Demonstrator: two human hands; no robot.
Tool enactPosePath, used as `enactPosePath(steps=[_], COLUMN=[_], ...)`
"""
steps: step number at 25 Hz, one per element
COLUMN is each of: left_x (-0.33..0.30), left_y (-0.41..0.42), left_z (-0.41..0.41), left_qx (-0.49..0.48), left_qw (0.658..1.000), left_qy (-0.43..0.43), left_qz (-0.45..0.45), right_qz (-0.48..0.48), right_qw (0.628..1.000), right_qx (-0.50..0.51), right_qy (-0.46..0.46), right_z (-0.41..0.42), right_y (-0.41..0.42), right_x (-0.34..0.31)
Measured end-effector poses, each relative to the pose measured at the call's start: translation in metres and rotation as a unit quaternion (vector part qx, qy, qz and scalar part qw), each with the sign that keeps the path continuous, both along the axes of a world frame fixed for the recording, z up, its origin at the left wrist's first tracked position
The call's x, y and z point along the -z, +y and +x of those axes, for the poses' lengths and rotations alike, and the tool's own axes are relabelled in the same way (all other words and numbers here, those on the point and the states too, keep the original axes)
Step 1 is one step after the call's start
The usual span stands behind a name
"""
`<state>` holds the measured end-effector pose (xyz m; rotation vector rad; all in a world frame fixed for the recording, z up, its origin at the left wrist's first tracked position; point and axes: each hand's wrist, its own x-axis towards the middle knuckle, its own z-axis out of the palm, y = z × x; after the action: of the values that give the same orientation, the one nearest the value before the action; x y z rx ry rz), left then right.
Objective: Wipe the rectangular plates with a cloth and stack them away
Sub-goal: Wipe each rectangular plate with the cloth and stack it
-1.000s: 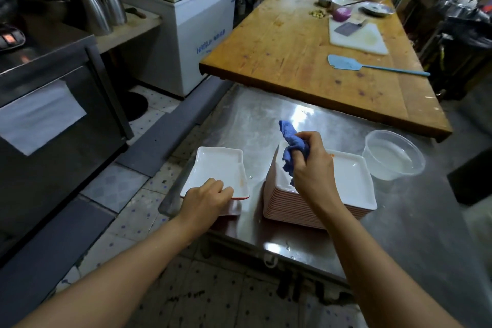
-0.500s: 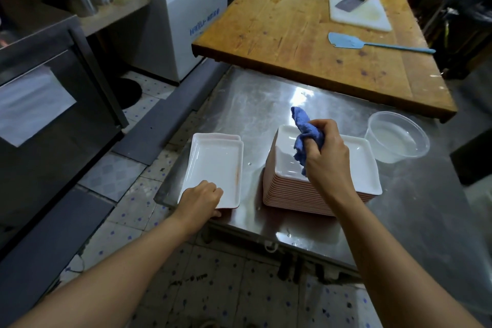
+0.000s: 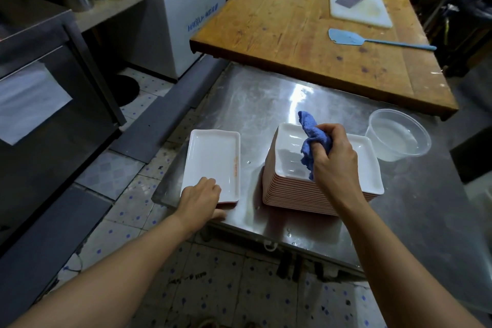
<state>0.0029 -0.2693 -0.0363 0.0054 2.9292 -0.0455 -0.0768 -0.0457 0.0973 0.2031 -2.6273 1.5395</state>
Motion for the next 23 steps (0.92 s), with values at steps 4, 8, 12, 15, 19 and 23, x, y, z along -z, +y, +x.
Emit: enactPosePath(steps=[4, 8, 12, 15, 19, 23], left_x=[-0.008, -0.055, -0.093, -0.097, -0.092, -0.09], left_y=[0.01, 0.034, 0.067, 0.079, 0.087, 0.089], left_z=[-0.007, -0.042, -0.078, -0.092, -0.098, -0.098], left_qx=[-0.034, -0.142, -0.182, -0.187, -0.178, -0.193], left_qw=[0.999, 0.968, 0.911, 0.916, 0.925, 0.922], left_qy=[-0.011, 0.078, 0.065, 0.022, 0.025, 0.019], left_qz=[-0.019, 0.191, 0.364, 0.354, 0.335, 0.336], right_qz=[0.002, -0.002, 0.091, 0.172, 0.371, 0.427], right_qw=[1.0, 1.0, 0.995, 0.98, 0.916, 0.882], right_qx=[0.006, 0.009, -0.005, -0.084, -0.111, -0.157], right_qy=[0.003, 0.019, 0.043, 0.052, 0.102, 0.128], right_z=[0.001, -0.004, -0.031, -0.047, -0.058, -0.057], right_y=[0.008, 0.012, 0.004, -0.011, -0.016, 0.0], right_x=[-0.002, -0.005, 0.01, 0.029, 0.05, 0.047])
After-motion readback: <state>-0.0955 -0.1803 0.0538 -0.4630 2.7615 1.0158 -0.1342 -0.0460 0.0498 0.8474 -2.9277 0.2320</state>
